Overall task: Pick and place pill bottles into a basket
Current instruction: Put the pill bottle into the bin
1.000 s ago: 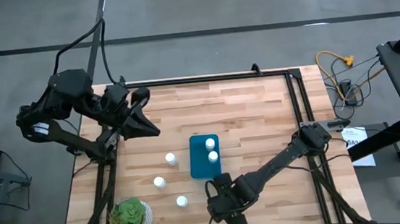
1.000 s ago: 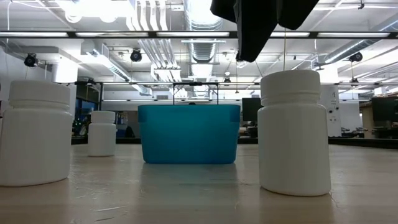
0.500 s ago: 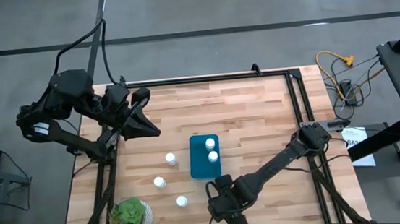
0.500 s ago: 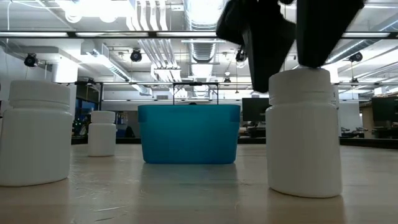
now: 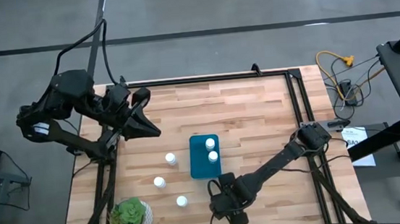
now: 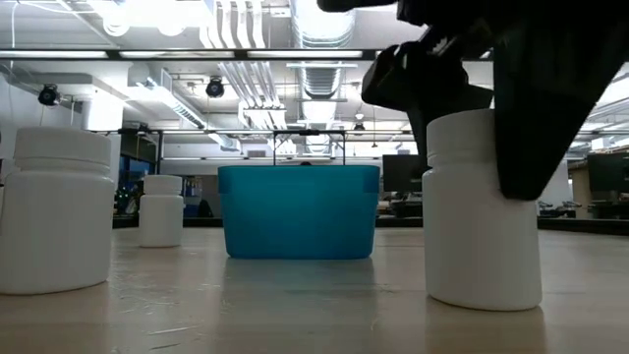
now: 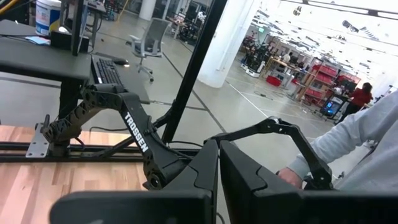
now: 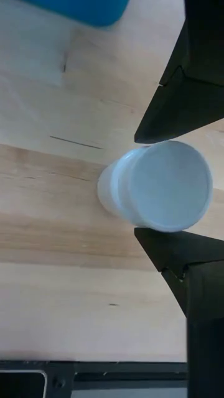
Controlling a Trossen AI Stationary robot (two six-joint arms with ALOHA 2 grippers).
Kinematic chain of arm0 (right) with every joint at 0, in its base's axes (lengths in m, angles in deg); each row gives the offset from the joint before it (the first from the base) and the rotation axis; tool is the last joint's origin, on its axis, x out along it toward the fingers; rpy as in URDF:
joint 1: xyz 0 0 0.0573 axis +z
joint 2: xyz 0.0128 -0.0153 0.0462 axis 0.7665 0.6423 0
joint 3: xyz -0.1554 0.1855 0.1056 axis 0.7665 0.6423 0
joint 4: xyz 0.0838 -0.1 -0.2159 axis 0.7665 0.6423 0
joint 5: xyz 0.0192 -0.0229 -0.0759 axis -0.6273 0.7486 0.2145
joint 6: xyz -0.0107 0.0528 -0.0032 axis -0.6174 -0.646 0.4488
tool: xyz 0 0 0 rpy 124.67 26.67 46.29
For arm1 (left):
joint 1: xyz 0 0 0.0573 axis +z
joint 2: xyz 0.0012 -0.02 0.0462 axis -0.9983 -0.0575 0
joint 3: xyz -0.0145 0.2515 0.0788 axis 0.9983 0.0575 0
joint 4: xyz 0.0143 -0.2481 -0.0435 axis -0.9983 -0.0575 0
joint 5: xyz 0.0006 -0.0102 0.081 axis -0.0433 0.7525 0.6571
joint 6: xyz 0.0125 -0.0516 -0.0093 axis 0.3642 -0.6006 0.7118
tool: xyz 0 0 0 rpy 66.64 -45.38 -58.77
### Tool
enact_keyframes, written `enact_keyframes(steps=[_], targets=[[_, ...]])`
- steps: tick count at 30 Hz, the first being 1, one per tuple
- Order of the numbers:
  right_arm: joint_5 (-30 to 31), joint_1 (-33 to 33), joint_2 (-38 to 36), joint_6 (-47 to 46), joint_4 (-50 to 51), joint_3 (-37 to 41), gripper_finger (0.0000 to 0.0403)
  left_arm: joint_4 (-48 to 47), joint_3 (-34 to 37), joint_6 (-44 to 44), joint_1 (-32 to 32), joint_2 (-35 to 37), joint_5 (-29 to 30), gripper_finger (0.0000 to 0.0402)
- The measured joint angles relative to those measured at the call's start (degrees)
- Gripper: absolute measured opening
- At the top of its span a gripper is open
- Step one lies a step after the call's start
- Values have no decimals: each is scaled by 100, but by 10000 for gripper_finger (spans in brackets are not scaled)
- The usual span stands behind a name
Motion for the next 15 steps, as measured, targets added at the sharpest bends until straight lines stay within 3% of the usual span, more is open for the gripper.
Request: enact_keyframes(steps=[11, 15], targets=[[-4, -31, -9, 66, -65, -18, 222, 1, 0, 2, 1, -57, 9, 0], [-107, -38, -9, 56, -77, -15, 203, -4, 0, 2, 0, -87, 8, 0]])
